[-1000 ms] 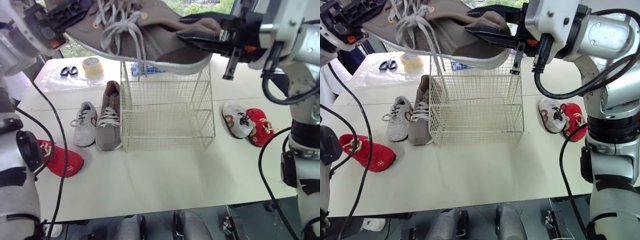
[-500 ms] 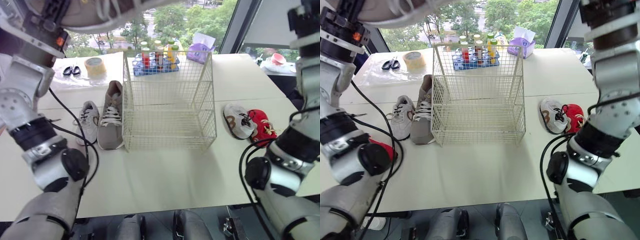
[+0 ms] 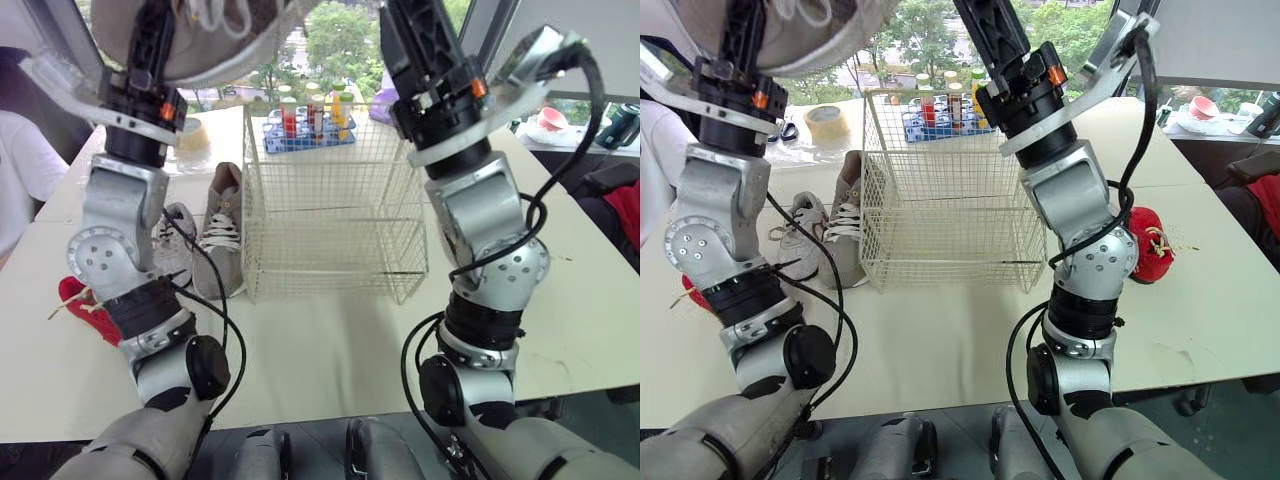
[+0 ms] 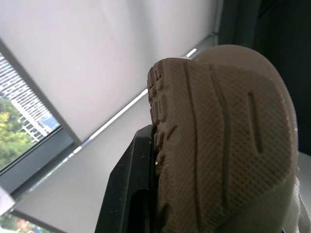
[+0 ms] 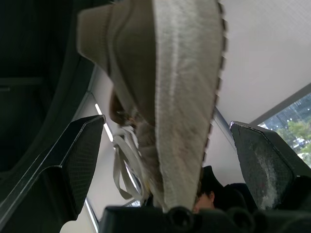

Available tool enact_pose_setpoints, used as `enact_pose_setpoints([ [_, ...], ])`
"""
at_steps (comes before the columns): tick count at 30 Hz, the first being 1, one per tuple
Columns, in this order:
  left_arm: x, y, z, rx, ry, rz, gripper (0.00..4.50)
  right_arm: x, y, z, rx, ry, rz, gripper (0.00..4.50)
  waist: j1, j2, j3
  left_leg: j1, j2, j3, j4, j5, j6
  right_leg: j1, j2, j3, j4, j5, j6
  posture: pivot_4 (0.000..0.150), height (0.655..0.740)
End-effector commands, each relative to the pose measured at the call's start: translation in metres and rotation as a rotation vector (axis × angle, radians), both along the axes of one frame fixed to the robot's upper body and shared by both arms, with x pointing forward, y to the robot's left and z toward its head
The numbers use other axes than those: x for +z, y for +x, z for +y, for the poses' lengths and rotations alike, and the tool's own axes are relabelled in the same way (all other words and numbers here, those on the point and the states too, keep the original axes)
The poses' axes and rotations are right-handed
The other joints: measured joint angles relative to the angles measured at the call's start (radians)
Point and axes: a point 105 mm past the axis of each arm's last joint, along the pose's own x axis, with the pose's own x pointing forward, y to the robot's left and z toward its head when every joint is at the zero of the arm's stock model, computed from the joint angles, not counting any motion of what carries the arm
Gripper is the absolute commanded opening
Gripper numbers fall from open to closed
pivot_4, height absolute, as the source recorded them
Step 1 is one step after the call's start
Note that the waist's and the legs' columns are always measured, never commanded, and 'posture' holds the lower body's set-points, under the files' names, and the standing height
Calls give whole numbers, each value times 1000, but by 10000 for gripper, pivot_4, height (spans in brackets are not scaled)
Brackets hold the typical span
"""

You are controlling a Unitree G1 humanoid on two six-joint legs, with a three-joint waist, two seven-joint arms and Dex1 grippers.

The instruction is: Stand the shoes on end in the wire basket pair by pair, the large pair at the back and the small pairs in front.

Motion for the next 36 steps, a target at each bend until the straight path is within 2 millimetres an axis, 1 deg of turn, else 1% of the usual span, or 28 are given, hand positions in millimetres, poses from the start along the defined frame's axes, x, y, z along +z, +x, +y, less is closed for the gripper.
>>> enact_pose_setpoints([
  [1, 12, -19, -13, -37, 18, -85, 5942, 11, -8, 6, 7, 9, -66, 44404, 0, 0, 0, 0, 0, 0, 0, 0, 0, 0, 0, 0, 0, 0, 0, 1500, 7400],
  [4, 5, -23, -21, -72, 30, -84, 5942, 9, -4, 10, -12, -10, -74, 44404, -1, 0, 0, 0, 0, 0, 0, 0, 0, 0, 0, 0, -1, 0, 0, 1500, 7400],
  [7, -4, -23, -28, -82, 65, -61, 5942, 9, 0, 13, -33, -19, -81, 44404, -1, 0, 0, 0, 0, 0, 0, 0, 0, 0, 0, 0, -1, 0, 0, 1500, 7400],
  [14, -13, -25, -30, -75, 91, -41, 5942, 8, 6, 16, -71, -40, -91, 44404, -1, 0, 0, 0, 0, -1, 0, 0, 0, 0, 1, -1, -1, 0, 0, 1500, 7400],
  [16, -15, -25, -31, -80, 97, -38, 5942, 8, 6, 17, -66, -40, -97, 39405, -1, 0, 0, 0, 0, -1, 0, 0, 0, 0, 1, -1, -1, 0, 0, 1500, 7400],
  [17, -15, -25, -32, -83, 97, -36, 5942, 9, 6, 17, -59, -36, -101, 35922, -1, 0, 0, 0, 0, -1, 0, 0, 0, 0, 1, -1, -1, 0, 0, 1500, 7400],
  [20, -16, -25, -33, -86, 94, -32, 5942, 10, 5, 19, -48, -33, -110, 22849, 0, 0, 0, 0, 0, -1, 0, 0, 0, 0, 1, -1, -1, 0, 0, 1500, 7400],
  [21, -16, -24, -33, -84, 94, -26, 5942, 10, 4, 20, -47, -34, -113, 19867, 0, 0, 0, 0, 0, -1, 0, 0, 0, 0, 1, -1, -2, 0, 0, 1500, 7400],
  [22, -17, -23, -33, -79, 96, -20, 5942, 11, 4, 20, -46, -32, -114, 18308, -1, 0, 0, 0, 0, -1, 0, 0, 0, 0, 1, -1, -4, 0, 0, 1500, 7400],
  [23, -19, -22, -33, -71, 103, -14, 5942, 11, 4, 20, -44, -31, -114, 17886, -1, 0, 0, 0, 0, -1, 0, 0, 0, 0, 1, -1, -4, 0, 0, 1500, 7400],
  [26, -25, -14, -31, -22, 135, 24, 5942, 11, 3, 21, -33, -39, -122, 17885, -1, 0, 0, 0, 0, -1, 0, 0, 0, 0, 1, -1, -4, 0, 0, 1500, 7400],
  [28, -30, -12, -32, -3, 195, 34, 16317, 15, 4, 20, -42, -39, -132, 17885, -1, 0, 0, 0, 0, -1, 0, 0, 0, 0, 1, -1, -5, 0, 0, 1500, 7400],
  [29, -32, -12, -33, 2, 222, 39, 20395, 17, 4, 18, -47, -35, -138, 17885, -1, 0, 0, 0, 0, -1, 0, 0, 0, 0, 1, -1, -5, 0, 0, 1500, 7400],
  [31, -38, -15, -37, 8, 317, 42, 30784, 29, 5, 10, -69, -28, -170, 17885, -3, 1, 0, 0, 0, -1, 0, 0, 0, 0, 1, -1, -4, 0, 0, 1500, 7400],
  [33, -48, -19, -45, 20, 456, 49, 40321, 44, 6, 0, -91, -25, -215, 17885, -4, 1, 0, 0, 1, -1, -1, 0, 0, 0, 1, -1, -4, 0, 0, 1500, 7400],
  [34, -52, -22, -48, 14, 499, 55, 44068, 52, 6, -5, -103, -25, -237, 17885, -4, 1, 0, -1, 1, 0, -1, 0, 0, -1, 1, -1, -5, 0, 0, 1500, 7400],
  [36, -55, -31, -51, 7, 576, 42, 44068, 68, 7, -17, -128, -21, -276, 17885, 0, 1, 0, -1, 1, -1, -2, 0, 0, -1, 1, -1, -6, 0, 0, 1500, 7400],
])
